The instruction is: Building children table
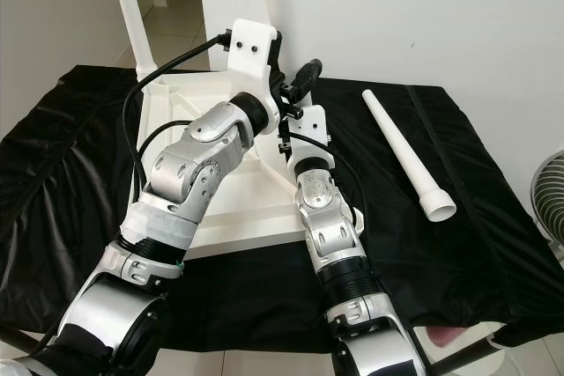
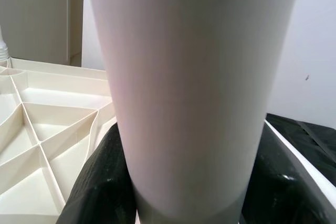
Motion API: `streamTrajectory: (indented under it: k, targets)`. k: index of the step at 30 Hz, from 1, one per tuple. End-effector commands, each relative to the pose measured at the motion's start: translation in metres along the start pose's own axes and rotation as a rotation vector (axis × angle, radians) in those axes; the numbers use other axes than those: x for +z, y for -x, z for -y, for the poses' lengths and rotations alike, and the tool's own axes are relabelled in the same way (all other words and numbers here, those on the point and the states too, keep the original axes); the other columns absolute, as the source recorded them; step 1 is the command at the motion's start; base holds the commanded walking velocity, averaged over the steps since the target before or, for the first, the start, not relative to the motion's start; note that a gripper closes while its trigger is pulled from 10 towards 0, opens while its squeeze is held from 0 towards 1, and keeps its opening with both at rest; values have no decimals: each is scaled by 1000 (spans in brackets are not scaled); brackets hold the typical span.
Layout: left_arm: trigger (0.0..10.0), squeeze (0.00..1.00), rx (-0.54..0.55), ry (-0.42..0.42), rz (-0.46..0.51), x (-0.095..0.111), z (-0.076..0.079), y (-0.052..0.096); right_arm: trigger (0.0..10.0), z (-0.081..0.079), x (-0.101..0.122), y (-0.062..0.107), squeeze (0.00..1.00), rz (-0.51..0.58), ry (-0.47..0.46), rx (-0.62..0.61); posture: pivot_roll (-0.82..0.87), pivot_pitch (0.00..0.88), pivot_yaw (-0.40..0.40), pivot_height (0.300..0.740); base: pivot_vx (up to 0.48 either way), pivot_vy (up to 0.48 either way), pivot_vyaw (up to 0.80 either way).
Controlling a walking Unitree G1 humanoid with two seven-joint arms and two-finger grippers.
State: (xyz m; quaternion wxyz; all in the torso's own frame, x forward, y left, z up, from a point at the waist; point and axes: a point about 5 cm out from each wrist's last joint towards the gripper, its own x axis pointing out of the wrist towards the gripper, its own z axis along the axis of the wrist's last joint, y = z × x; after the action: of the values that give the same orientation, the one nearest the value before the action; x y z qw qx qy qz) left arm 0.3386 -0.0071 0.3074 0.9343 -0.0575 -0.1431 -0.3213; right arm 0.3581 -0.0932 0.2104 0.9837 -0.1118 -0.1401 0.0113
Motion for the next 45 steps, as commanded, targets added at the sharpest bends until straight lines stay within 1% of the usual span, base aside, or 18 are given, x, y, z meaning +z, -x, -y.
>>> streamTrajectory:
  k: [1, 5, 7, 9, 10, 13, 14, 17, 22, 23, 24, 27, 28, 30, 31, 33, 42, 45]
  targets:
    - [10000, 0, 16, -29, 21, 7, 3, -4, 392, -5, -4, 1, 0, -13, 36, -5, -23, 24, -17, 740, 0, 0, 0]
    - [10000, 0, 15, -32, 24, 8, 3, -5, 627, -2, -2, 1, 0, 20, 112, -40, -23, 25, -14, 740, 0, 0, 0]
    - [10000, 0, 15, -38, 22, 8, 3, -5, 4157, -2, -2, 1, 0, 25, 134, -48, -24, 26, -12, 740, 0, 0, 0]
    - [10000, 0, 15, -38, 22, 8, 3, -5, 4157, -2, -2, 1, 0, 25, 134, -48, -24, 26, -12, 740, 0, 0, 0]
    - [10000, 0, 14, -39, 23, 8, 3, -5, 10000, -2, -1, 1, 0, 26, 139, -47, -23, 27, -11, 740, 0, 0, 0]
    - [10000, 0, 8, -35, 24, 8, 4, -5, 10000, -2, -1, 0, 0, 28, 140, -46, -21, 27, -9, 740, 0, 0, 0]
    - [10000, 1000, 4, -19, 26, 8, 5, -5, 10000, -2, -2, 0, 0, 23, 130, -52, -19, 26, -7, 740, 0, 0, 0]
    - [10000, 1000, -7, 2, 34, 9, 5, -4, 10000, -1, -5, 0, 0, -16, 48, -65, -16, 26, -6, 740, 0, 0, 0]
    - [10000, 1000, -10, 0, 47, 11, 5, -4, 10000, 1, -8, -1, 0, -36, 18, -83, -13, 25, -5, 740, 0, 0, 0]
    - [10000, 67, -26, 5, 52, 12, 7, -3, 10000, 2, -9, -2, 0, -45, -7, -90, -11, 24, -4, 740, 0, 0, 0]
    - [10000, 0, -38, 9, 54, 13, 8, -3, 10000, 3, -9, -2, 0, -51, -25, -94, -11, 24, -4, 740, 0, 0, 0]
    - [10000, 0, -57, 32, 56, 13, 9, -2, 10000, 3, -9, -2, 0, -49, -18, -97, -11, 23, -3, 740, 0, 0, 0]
    - [10000, 0, -94, 84, 63, 14, 13, 0, 10000, 7, -10, -3, 0, -57, -72, -116, -13, 21, 3, 740, 0, 0, 0]
    - [10000, 0, -94, 84, 63, 14, 13, 0, 10000, 7, -10, -3, 0, -57, -72, -116, -13, 21, 3, 740, 0, 0, 0]
    - [10000, 0, -109, 114, 68, 14, 14, 2, 10000, 14, -11, -3, 0, -79, -180, -151, -13, 21, 4, 740, 0, 0, 0]
    - [10000, 0, -118, 131, 70, 14, 14, 3, 10000, 17, -13, -4, 0, -89, -223, -166, -12, 20, 7, 740, 0, 0, 0]
    - [10000, 0, -179, 148, 84, 11, 16, 17, 10000, 35, -19, -1, 0, -104, -219, -221, -10, 20, 7, 740, 0, 0, 0]
    - [10000, 0, -157, 82, 27, -6, 11, 27, 10000, 39, -21, 5, 0, -99, -202, -218, -10, 22, 5, 740, 0, 0, 0]
